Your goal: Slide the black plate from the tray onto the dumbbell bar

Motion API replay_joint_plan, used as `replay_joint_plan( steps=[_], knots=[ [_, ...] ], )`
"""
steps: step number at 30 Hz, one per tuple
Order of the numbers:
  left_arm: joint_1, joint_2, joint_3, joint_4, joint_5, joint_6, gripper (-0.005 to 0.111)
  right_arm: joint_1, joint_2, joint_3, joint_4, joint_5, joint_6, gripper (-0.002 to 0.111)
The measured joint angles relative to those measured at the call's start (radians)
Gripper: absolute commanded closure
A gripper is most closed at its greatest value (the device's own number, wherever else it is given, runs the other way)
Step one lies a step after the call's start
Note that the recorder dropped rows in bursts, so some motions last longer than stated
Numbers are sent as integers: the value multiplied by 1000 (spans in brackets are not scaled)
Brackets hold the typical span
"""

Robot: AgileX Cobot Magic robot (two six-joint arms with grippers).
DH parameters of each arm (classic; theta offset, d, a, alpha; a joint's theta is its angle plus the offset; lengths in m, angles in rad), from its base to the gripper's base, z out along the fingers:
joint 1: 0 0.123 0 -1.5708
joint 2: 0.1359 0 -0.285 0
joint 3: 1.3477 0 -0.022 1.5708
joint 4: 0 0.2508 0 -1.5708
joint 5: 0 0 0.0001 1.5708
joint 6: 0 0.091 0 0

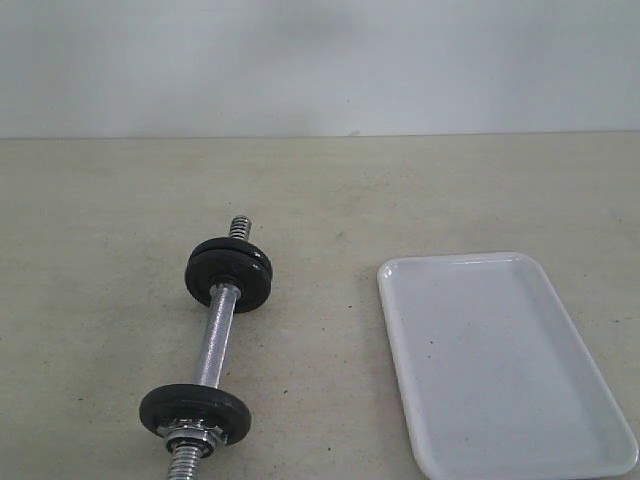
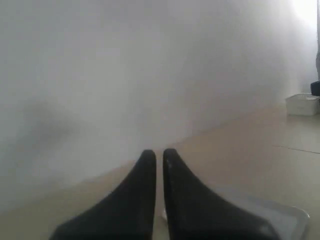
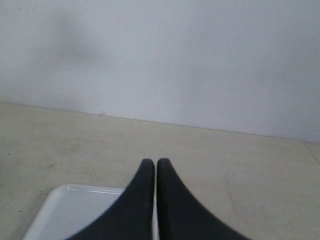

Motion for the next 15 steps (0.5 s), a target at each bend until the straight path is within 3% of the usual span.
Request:
replay_joint_plan(
  steps=[7, 15],
  knots=[
    [0, 0, 0, -3, 186, -93, 102, 0, -17, 92, 0, -57, 2, 109],
    [0, 0, 37, -3, 238, 24, 102, 0, -17, 105, 0, -71, 2, 109]
  ],
)
